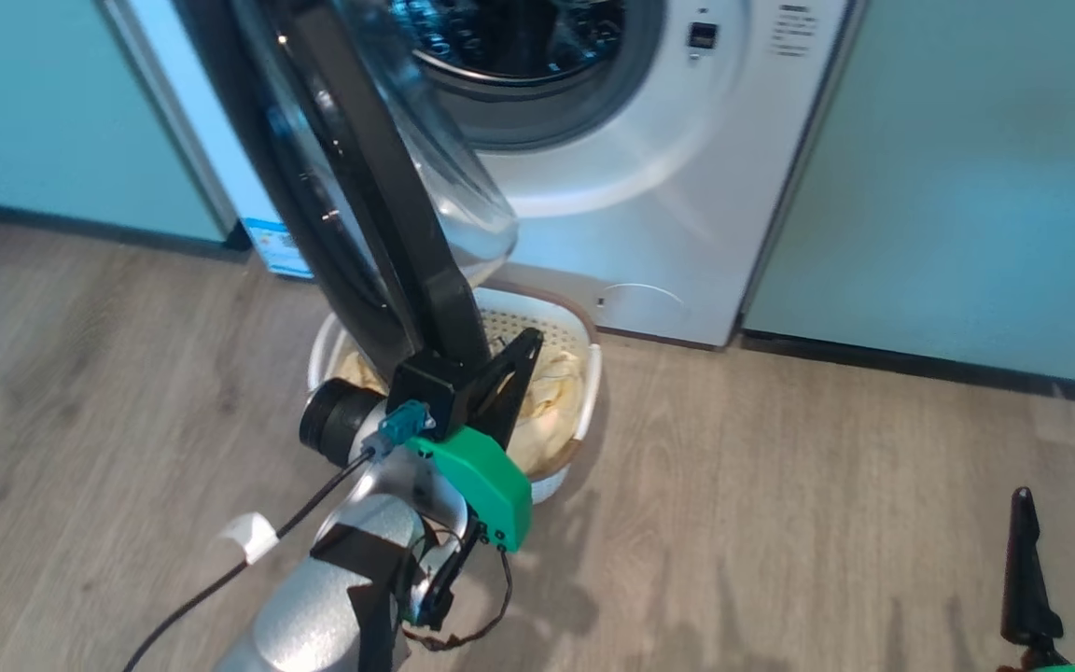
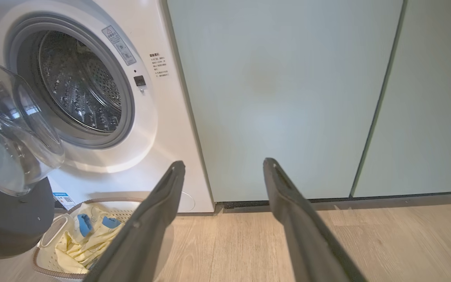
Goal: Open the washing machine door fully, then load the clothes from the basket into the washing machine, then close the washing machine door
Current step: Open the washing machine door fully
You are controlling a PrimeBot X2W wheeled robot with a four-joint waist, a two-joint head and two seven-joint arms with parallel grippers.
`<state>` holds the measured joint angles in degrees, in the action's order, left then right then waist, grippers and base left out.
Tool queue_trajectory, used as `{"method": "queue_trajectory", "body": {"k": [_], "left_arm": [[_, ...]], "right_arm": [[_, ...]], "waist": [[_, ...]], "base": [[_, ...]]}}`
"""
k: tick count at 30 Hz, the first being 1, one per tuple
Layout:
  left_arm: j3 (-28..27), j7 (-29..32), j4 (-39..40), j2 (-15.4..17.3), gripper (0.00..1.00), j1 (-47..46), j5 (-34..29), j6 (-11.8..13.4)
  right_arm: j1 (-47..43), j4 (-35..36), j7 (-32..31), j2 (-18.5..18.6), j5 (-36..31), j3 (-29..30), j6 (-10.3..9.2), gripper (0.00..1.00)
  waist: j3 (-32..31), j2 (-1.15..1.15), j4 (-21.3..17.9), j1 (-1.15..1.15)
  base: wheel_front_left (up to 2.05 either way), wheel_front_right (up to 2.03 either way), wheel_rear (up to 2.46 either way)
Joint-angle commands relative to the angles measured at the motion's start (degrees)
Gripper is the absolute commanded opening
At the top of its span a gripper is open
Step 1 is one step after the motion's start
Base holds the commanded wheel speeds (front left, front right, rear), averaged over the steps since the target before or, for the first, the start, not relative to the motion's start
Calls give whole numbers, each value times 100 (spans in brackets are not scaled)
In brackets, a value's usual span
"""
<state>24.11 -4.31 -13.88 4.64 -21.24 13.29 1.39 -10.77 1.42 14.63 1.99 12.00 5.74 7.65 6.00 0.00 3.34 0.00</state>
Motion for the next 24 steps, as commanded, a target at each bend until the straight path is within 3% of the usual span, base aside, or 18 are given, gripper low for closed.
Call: {"method": "queue_trajectory", "body": {"k": [1,24], "left_arm": [[-375,-34,87,210,0,-178,29,141],[-183,-193,446,183,0,381,51,483]], "right_arm": [[270,154,37,88,-28,-93,-16,100],[199,27,37,88,-164,27,-16,100]], "waist": [[-2,0,121,0],[-79,0,1780,0]], "base": [[0,0,0],[0,0,0]]}}
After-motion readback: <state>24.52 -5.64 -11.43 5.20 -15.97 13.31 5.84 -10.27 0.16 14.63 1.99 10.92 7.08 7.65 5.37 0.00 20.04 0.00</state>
